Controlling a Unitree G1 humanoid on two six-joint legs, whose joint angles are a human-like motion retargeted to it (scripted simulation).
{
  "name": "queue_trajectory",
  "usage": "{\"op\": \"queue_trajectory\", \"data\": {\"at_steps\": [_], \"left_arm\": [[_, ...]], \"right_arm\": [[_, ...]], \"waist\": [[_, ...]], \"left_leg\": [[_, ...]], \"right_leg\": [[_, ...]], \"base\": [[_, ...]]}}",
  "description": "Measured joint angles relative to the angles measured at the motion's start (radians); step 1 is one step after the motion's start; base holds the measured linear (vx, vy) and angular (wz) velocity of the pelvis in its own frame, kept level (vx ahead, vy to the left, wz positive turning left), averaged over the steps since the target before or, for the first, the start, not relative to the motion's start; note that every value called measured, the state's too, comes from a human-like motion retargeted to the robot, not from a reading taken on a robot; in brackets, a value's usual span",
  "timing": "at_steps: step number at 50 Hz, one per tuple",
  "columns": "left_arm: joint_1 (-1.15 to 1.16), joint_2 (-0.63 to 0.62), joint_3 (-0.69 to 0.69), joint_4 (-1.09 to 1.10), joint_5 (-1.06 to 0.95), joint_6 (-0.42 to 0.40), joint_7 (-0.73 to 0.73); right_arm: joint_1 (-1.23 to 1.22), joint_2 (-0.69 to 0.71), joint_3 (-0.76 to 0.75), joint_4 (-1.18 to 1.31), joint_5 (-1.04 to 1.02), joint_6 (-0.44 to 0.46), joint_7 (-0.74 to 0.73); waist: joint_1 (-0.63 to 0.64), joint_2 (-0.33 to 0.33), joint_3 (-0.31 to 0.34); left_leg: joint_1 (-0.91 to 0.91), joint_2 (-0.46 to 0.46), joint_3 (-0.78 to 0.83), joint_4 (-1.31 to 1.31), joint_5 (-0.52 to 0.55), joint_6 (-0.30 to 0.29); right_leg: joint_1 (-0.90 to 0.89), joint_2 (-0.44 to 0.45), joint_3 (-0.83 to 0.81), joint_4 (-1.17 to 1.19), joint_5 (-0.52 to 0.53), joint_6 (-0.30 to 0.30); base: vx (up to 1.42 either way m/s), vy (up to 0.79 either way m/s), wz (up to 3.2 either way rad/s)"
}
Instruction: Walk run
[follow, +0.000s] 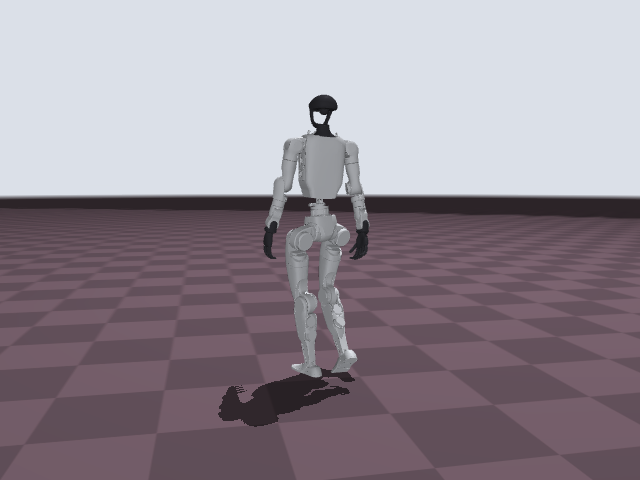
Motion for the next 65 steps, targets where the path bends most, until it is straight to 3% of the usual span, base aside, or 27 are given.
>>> {"op": "queue_trajectory", "data": {"at_steps": [2,5,7,8,10,12,13,15,17,20,22,23,25,27,30,35,40,43,45,48,50,52,55,60,62,65], "left_arm": [[-0.071,0.037,-0.047,-0.077,-0.05,-0.05,-0.078],[-0.172,0.111,-0.109,-0.175,-0.108,-0.108,-0.17],[-0.218,0.153,-0.119,-0.224,-0.097,-0.126,-0.184],[-0.235,0.171,-0.117,-0.246,-0.081,-0.131,-0.182],[-0.249,0.193,-0.114,-0.28,-0.044,-0.136,-0.157],[-0.237,0.19,-0.107,-0.293,-0.019,-0.137,-0.11],[-0.224,0.181,-0.099,-0.29,-0.014,-0.137,-0.086],[-0.191,0.158,-0.087,-0.271,-0.017,-0.142,-0.051],[-0.121,0.109,-0.067,-0.193,-0.039,-0.166,-0.026],[-0.012,0.046,-0.057,-0.058,-0.035,-0.168,-0.041],[0.04,0.032,-0.059,0.05,-0.002,-0.116,-0.071],[0.068,0.019,-0.063,0.095,0.027,-0.085,-0.087],[0.137,-0.008,-0.056,0.162,0.131,-0.008,-0.096],[0.22,-0.058,-0.031,0.199,0.237,0.064,-0.056],[0.346,-0.126,-0.009,0.237,0.337,0.094,-0.02],[0.518,-0.204,-0.018,0.243,0.405,0.131,-0.057],[0.591,-0.226,0.014,0.243,0.435,0.2,-0.086],[0.582,-0.212,0.036,0.243,0.394,0.227,-0.114],[0.561,-0.198,0.059,0.243,0.355,0.218,-0.109],[0.487,-0.159,0.063,0.243,0.267,0.136,-0.061],[0.384,-0.115,0.03,0.243,0.195,0.092,-0.001],[0.256,-0.063,0.006,0.215,0.149,0.076,0.064],[0.093,-0.02,0.014,0.074,0.118,0.024,0.092],[-0.133,0.067,-0.065,-0.141,-0.094,-0.103,-0.045],[-0.206,0.112,-0.094,-0.202,-0.16,-0.132,-0.102],[-0.283,0.178,-0.105,-0.27,-0.184,-0.159,-0.152]], "right_arm": [[0.069,0.001,-0.001,0.0,-0.019,-0.011,0.029],[0.155,-0.004,-0.009,0.0,-0.05,-0.008,0.049],[0.19,-0.004,-0.02,0.0,-0.071,0.004,0.06],[0.202,-0.002,-0.028,0.0,-0.08,0.011,0.068],[0.22,-0.001,-0.041,0.0,-0.086,0.023,0.085],[0.219,-0.002,-0.05,0.0,-0.075,0.044,0.097],[0.21,-0.005,-0.056,0.0,-0.068,0.056,0.095],[0.192,-0.013,-0.072,0.0,-0.059,0.068,0.079],[0.155,-0.022,-0.096,0.0,-0.03,0.052,0.03],[0.061,-0.035,-0.081,0.0,0.048,0.031,-0.027],[-0.054,-0.038,-0.064,-0.004,0.079,0.039,-0.072],[-0.11,-0.039,-0.066,-0.017,0.08,0.04,-0.102],[-0.205,-0.031,-0.074,-0.077,0.072,0.041,-0.166],[-0.274,-0.033,-0.061,-0.168,0.065,0.017,-0.22],[-0.374,-0.049,0.001,-0.294,0.088,-0.034,-0.275],[-0.533,-0.091,0.044,-0.435,0.116,-0.067,-0.285],[-0.575,-0.129,0.005,-0.487,0.107,-0.053,-0.237],[-0.529,-0.119,-0.009,-0.45,0.118,-0.049,-0.246],[-0.473,-0.1,-0.016,-0.398,0.116,-0.047,-0.244],[-0.369,-0.053,-0.019,-0.281,0.096,-0.026,-0.243],[-0.316,-0.034,-0.011,-0.182,0.116,-0.001,-0.246],[-0.246,-0.023,-0.044,-0.091,0.113,0.002,-0.212],[-0.122,-0.01,-0.041,0.0,0.105,-0.004,-0.115],[0.11,0.025,-0.006,0.0,-0.029,0.01,-0.043],[0.176,0.029,-0.008,0.0,-0.095,0.014,-0.016],[0.24,0.03,-0.023,0.0,-0.163,0.012,0.037]], "waist": [[-0.064,0.01,0.001],[-0.155,0.0,-0.001],[-0.181,-0.011,0.004],[-0.184,-0.013,0.007],[-0.172,-0.006,0.004],[-0.166,0.007,-0.014],[-0.169,0.013,-0.026],[-0.185,0.018,-0.05],[-0.23,0.032,-0.075],[-0.22,0.018,-0.058],[-0.204,0.056,-0.001],[-0.201,0.012,-0.027],[-0.204,-0.035,-0.056],[-0.166,-0.043,-0.048],[-0.087,-0.077,-0.037],[0.03,-0.066,0.019],[0.082,-0.075,0.036],[0.114,-0.084,0.008],[0.153,-0.092,-0.019],[0.075,-0.076,-0.064],[0.041,-0.107,-0.041],[0.08,-0.043,-0.025],[0.061,-0.024,0.004],[-0.11,0.009,0.011],[-0.161,0.002,0.009],[-0.199,-0.012,0.019]], "left_leg": [[0.041,-0.025,-0.051,-0.012,-0.023,0.007],[0.114,-0.073,-0.104,-0.016,-0.073,0.015],[0.174,-0.089,-0.116,-0.016,-0.109,0.013],[0.204,-0.086,-0.11,-0.017,-0.124,0.007],[0.253,-0.07,-0.086,-0.012,-0.144,-0.011],[0.278,-0.059,-0.08,0.012,-0.105,-0.038],[0.284,-0.056,-0.078,0.028,-0.066,-0.058],[0.29,-0.055,-0.073,0.062,0.025,-0.095],[0.284,-0.039,-0.071,0.177,0.279,-0.146],[0.199,-0.019,-0.004,0.478,0.575,-0.193],[0.07,0.066,0.021,0.819,0.575,-0.175],[0.032,0.001,0.04,0.798,0.575,-0.139],[-0.058,-0.028,0.102,0.809,0.477,-0.06],[-0.151,-0.034,0.109,0.801,0.374,-0.073],[-0.279,-0.026,0.163,0.686,0.231,-0.072],[-0.361,0.061,0.239,0.223,0.19,-0.128],[-0.396,-0.013,0.179,-0.142,0.056,-0.144],[-0.38,0.007,0.212,-0.049,0.063,-0.102],[-0.353,0.045,0.298,0.005,0.15,-0.099],[-0.331,0.018,0.145,0.098,0.12,-0.02],[-0.252,-0.019,0.186,0.119,0.07,0.0],[-0.177,0.052,0.17,0.084,0.048,-0.007],[-0.065,0.029,0.109,0.03,0.025,-0.007],[0.049,-0.011,-0.039,-0.013,-0.019,-0.005],[0.095,-0.045,-0.08,-0.009,-0.055,0.007],[0.187,-0.074,-0.108,-0.004,-0.11,0.012]], "right_leg": [[-0.078,-0.066,-0.043,-0.107,-0.082,-0.017],[-0.165,-0.152,-0.049,-0.366,-0.084,-0.017],[-0.202,-0.192,-0.102,-0.518,-0.113,-0.064],[-0.223,-0.179,-0.092,-0.591,-0.131,-0.085],[-0.253,-0.149,-0.071,-0.722,-0.182,-0.062],[-0.258,-0.154,-0.15,-0.724,-0.196,-0.053],[-0.261,-0.146,-0.129,-0.683,-0.173,-0.1],[-0.258,-0.16,-0.145,-0.609,-0.148,-0.124],[-0.222,-0.166,-0.107,-0.567,-0.067,-0.14],[-0.157,-0.09,0.177,-0.5,-0.161,-0.209],[-0.07,-0.039,0.016,-0.478,-0.217,-0.251],[-0.034,-0.118,-0.042,-0.51,-0.212,-0.247],[0.01,-0.147,0.001,-0.542,-0.237,-0.25],[0.064,-0.111,0.082,-0.578,-0.249,-0.253],[0.144,-0.098,0.081,-0.628,-0.261,-0.273],[0.288,0.011,0.175,-0.66,-0.34,-0.291],[0.426,0.037,0.195,-0.65,-0.37,-0.255],[0.462,0.027,0.2,-0.588,-0.208,-0.167],[0.468,0.018,0.21,-0.509,0.019,-0.111],[0.379,0.046,0.155,-0.256,0.318,-0.033],[0.28,-0.027,0.089,0.051,0.362,0.032],[0.218,0.016,0.042,0.06,0.295,-0.016],[0.092,0.042,0.044,0.089,0.143,-0.055],[-0.11,-0.102,-0.036,-0.117,-0.084,-0.037],[-0.161,-0.148,-0.005,-0.301,-0.077,-0.037],[-0.203,-0.215,-0.071,-0.555,-0.125,-0.1]], "base": [[0.93,-0.3,1.72],[0.92,-0.35,1.36],[0.94,-0.49,0.6],[1.07,-0.62,0.06],[0.98,-0.58,-0.23],[1.07,-0.66,-0.12],[1.18,-0.74,0.1],[1.17,-0.72,0.42],[1.02,-0.56,0.69],[1.13,-0.68,-0.43],[1.02,-0.6,-0.95],[1.01,-0.58,-0.47],[0.92,-0.47,-0.27],[1.0,-0.4,-1.09],[0.91,-0.34,-1.55],[1.07,-0.31,-1.1],[1.12,-0.19,-0.25],[1.34,-0.16,-0.29],[1.45,-0.15,-0.59],[1.43,-0.17,0.65],[1.15,-0.15,0.56],[1.03,-0.15,-0.01],[0.93,-0.21,1.0],[0.94,-0.32,1.91],[0.89,-0.42,1.26],[0.93,-0.51,0.51]]}}
